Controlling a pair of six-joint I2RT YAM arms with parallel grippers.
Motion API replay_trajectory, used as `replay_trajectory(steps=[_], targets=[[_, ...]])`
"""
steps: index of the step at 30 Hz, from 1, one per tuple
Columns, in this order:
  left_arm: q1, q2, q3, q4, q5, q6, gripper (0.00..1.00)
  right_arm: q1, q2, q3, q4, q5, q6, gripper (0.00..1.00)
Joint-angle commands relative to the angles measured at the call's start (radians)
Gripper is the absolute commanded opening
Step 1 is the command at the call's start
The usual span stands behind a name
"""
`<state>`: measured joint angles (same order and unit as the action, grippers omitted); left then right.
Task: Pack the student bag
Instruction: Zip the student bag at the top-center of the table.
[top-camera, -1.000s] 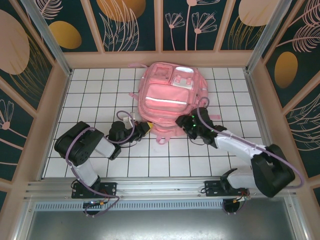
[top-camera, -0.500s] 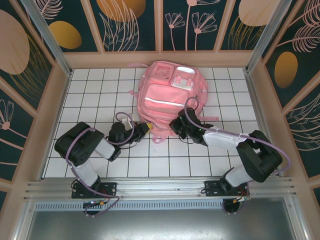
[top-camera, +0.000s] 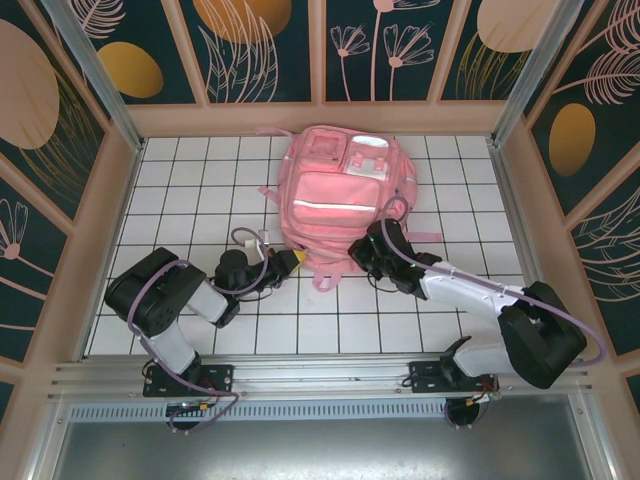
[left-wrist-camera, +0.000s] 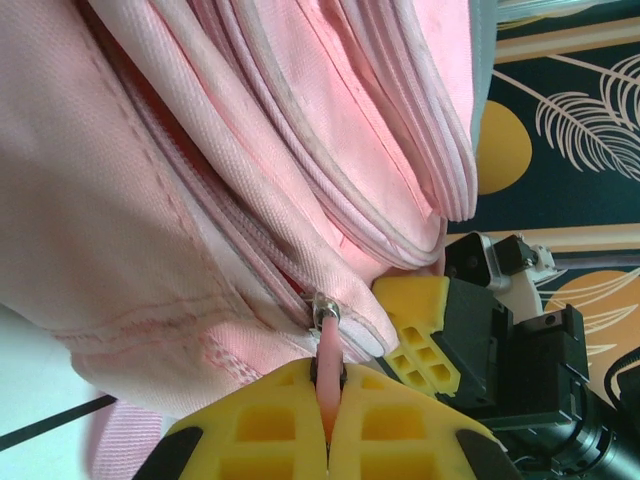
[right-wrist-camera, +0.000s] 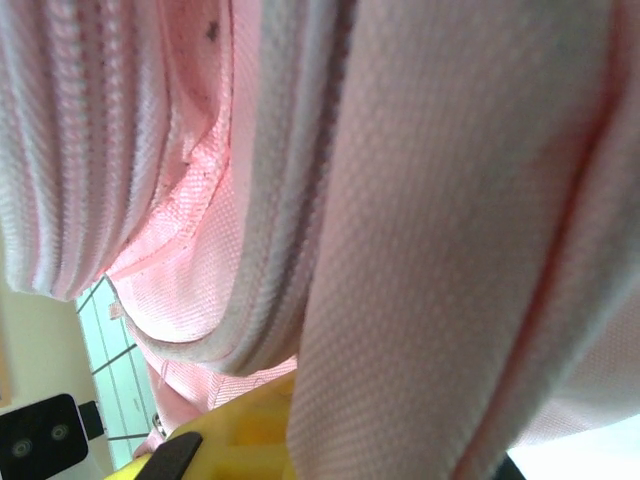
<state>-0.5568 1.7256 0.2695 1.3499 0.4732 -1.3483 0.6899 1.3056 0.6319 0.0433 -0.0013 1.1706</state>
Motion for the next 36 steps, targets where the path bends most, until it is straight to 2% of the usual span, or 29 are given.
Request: replay_trajectory(steps=[1,8,19,22,27,36], targets=[[0.028,0.024,0.02,0.039,-0.026,-0.014,0.0,-0.034,-0.066,-0.039,-0.097,0.058,-0.059,0.0],[0.033,0.01,0.007,0.024,-0.028,-0.015,0.0,-0.126,-0.201,-0.103,-0.158,0.049,-0.097,0.0],[0.044,0.009,-0.007,0.014,-0.025,-0.017,0.0,-0.28,-0.325,-0.142,-0.252,-0.008,-0.194,0.0],[0.044,-0.006,-0.023,0.01,-0.019,-0.018,0.0,-0.307,-0.331,-0.147,-0.264,-0.003,-0.228,0.0],[0.046,-0.048,-0.041,-0.038,-0.027,0.009,0.0,-0.407,-0.306,-0.159,-0.252,-0.04,-0.286,0.0],[0.068,-0.021,-0.001,-0.04,-0.024,0.005,0.0,-0.521,-0.327,-0.13,-0.295,-0.026,-0.398,0.0]])
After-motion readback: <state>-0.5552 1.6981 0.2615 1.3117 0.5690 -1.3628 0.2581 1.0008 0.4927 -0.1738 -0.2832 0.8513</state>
